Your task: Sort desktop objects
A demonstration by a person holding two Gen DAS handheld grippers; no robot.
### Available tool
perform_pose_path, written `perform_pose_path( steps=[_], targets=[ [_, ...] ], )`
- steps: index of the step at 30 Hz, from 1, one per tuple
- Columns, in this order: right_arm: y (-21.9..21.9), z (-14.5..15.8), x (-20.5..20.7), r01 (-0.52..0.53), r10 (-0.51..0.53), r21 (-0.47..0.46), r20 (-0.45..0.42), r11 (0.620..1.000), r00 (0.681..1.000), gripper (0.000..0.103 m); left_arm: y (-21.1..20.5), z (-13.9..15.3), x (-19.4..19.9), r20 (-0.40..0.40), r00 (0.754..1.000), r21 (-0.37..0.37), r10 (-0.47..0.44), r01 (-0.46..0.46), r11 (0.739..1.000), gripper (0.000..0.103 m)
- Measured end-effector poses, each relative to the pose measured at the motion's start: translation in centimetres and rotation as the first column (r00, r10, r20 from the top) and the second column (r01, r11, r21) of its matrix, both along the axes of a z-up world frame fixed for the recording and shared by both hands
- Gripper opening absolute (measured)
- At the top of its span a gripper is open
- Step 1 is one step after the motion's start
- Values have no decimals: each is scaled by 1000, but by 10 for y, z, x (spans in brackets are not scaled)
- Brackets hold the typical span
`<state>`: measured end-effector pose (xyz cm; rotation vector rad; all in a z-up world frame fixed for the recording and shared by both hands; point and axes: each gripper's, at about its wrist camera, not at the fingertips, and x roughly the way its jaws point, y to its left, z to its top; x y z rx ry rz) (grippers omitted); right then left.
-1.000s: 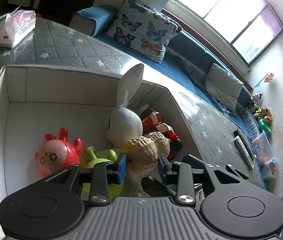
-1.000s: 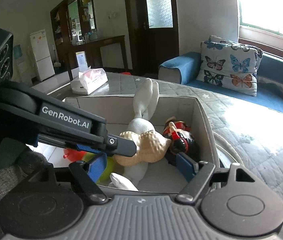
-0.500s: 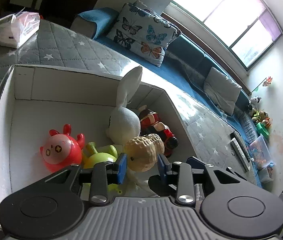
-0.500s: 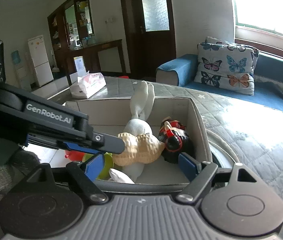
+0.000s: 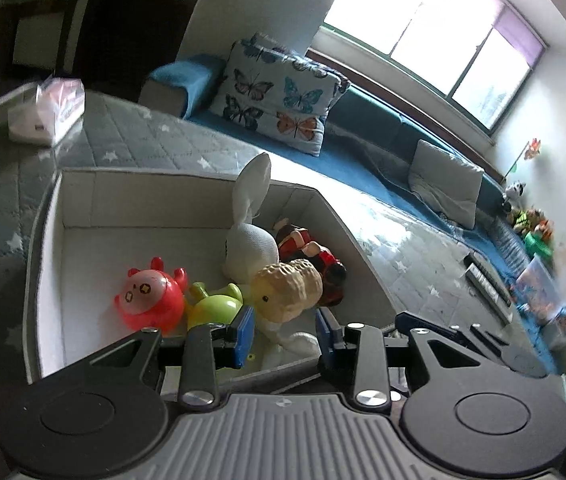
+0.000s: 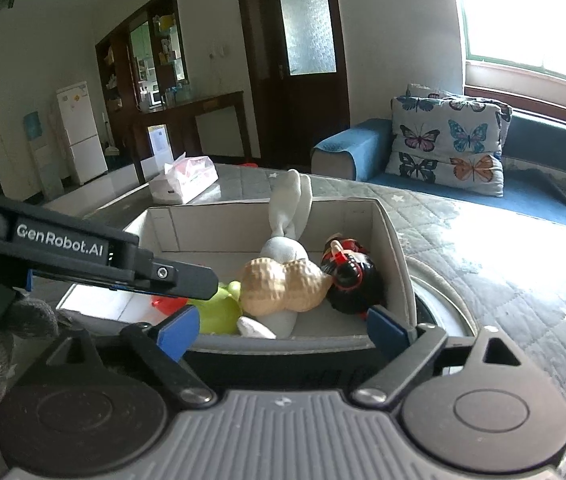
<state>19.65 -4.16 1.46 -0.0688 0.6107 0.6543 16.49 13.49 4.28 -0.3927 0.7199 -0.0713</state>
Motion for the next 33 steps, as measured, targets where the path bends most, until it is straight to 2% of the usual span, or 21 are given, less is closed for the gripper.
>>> perform_pose_path(
  steps=[8,12,16,24,33],
  targets=[
    [-13,1,-27,7,-7,10,12,1000,1000,103,-16,2,-34,33,999,79,-13,11,997,37],
    [-20,0,-41,25,-25,14,14,1000,1000,103,-25,-2,-51,39,999,132,-9,4,991,37],
    [-27,-4,-52,42,-43,19,10,999,999,103,-27,-7,-66,33,999,126,-1,-4,992,37],
    [-34,-13,-71,79,-79,9,30,997,996,103,-37,-10,-91,46,999,188,19,-27,982,37],
    [-40,-21,-95,69,-68,-24,20,997,997,103,-43,-24,-109,-1,996,252,88,-85,964,37]
  ],
)
